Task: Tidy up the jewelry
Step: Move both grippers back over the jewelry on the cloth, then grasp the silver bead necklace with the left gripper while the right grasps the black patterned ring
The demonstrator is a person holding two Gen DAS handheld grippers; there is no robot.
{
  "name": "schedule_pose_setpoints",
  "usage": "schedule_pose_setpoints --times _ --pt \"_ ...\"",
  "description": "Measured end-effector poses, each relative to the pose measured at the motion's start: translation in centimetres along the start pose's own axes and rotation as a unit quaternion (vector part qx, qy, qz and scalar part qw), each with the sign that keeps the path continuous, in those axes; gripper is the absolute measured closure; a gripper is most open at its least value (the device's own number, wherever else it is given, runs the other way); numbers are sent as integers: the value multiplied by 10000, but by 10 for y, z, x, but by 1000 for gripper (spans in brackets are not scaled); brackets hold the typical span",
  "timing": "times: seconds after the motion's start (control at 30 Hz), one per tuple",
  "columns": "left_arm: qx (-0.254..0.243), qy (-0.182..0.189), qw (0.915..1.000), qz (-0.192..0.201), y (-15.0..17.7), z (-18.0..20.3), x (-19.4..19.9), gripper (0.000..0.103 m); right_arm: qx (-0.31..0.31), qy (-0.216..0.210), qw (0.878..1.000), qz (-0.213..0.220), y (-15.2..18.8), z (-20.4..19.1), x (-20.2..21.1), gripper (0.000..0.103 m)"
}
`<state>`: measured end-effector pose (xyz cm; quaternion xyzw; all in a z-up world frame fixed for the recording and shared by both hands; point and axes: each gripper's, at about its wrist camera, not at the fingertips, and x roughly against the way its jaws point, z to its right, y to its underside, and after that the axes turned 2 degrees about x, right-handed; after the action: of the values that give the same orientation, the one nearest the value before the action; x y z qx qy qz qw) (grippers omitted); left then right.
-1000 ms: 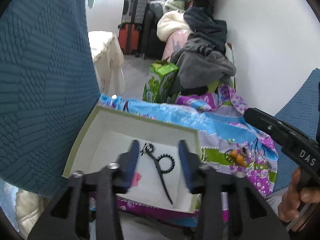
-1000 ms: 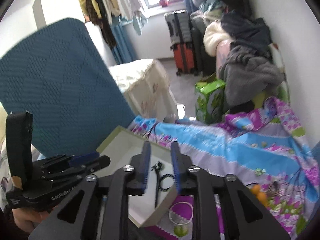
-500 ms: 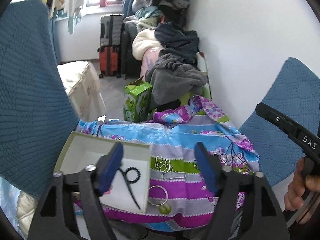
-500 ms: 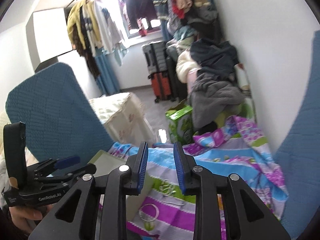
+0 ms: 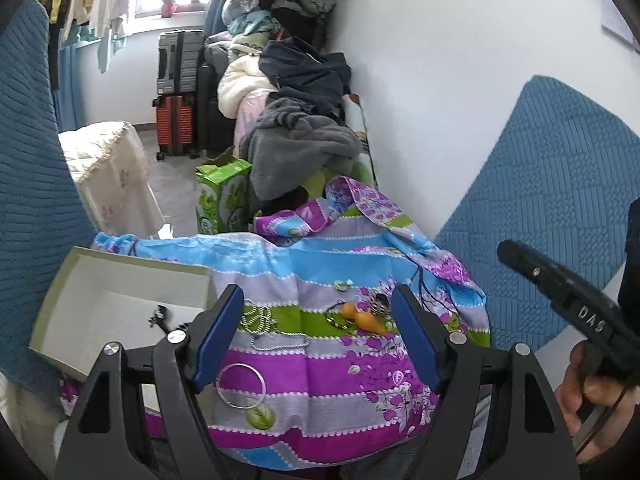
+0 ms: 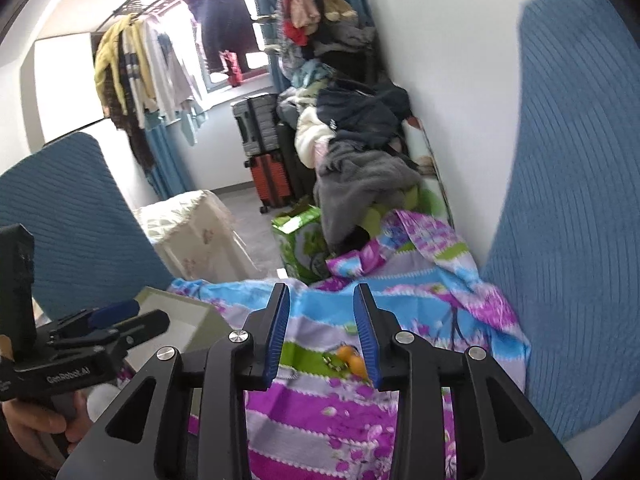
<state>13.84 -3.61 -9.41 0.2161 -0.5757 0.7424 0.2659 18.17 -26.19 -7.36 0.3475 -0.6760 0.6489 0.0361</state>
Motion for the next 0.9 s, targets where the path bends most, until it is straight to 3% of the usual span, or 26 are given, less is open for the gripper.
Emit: schedule_pose_setpoints --times 0.47,0.9 --pt "-26 25 9984 -562 54 4 -58 33 -101 328 9993 -169 87 37 -25 72" --pt "169 -234 9945 -1009 69 -8 -135 51 -19 212 9977 -638 103 68 -101 72"
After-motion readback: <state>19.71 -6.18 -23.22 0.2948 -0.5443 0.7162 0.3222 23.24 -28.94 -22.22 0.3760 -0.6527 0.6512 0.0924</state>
